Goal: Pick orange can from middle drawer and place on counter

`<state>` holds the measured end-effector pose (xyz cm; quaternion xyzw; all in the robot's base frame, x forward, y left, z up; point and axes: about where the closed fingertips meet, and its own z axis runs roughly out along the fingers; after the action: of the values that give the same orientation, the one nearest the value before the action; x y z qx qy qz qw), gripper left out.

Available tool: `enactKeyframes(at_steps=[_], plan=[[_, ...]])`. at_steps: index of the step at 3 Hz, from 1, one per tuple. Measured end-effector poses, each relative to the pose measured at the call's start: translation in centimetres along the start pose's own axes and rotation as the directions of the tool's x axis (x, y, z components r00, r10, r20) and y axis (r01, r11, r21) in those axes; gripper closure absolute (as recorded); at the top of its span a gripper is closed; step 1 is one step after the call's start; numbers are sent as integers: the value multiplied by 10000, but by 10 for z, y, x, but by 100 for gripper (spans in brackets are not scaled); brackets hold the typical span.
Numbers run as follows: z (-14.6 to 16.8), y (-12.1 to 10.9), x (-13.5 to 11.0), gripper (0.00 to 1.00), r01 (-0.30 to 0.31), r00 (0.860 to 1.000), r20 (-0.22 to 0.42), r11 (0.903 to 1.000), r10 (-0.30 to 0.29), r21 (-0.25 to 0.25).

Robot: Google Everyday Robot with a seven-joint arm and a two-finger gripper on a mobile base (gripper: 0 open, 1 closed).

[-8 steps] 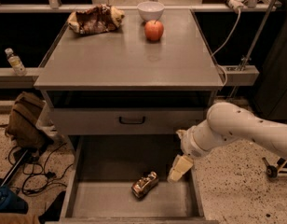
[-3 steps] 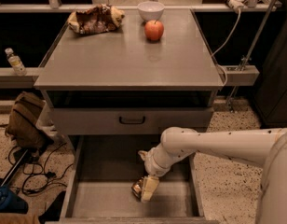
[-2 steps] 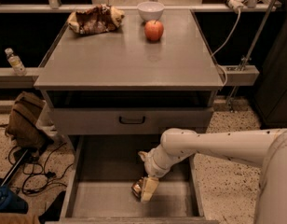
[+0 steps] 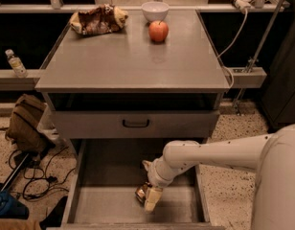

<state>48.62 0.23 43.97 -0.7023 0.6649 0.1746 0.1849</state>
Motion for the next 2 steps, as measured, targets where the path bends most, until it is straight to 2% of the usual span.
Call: enactKeyframes(at_steps=[2], plan=[[28, 4, 12, 0, -110, 9998, 153, 9991, 116, -414]])
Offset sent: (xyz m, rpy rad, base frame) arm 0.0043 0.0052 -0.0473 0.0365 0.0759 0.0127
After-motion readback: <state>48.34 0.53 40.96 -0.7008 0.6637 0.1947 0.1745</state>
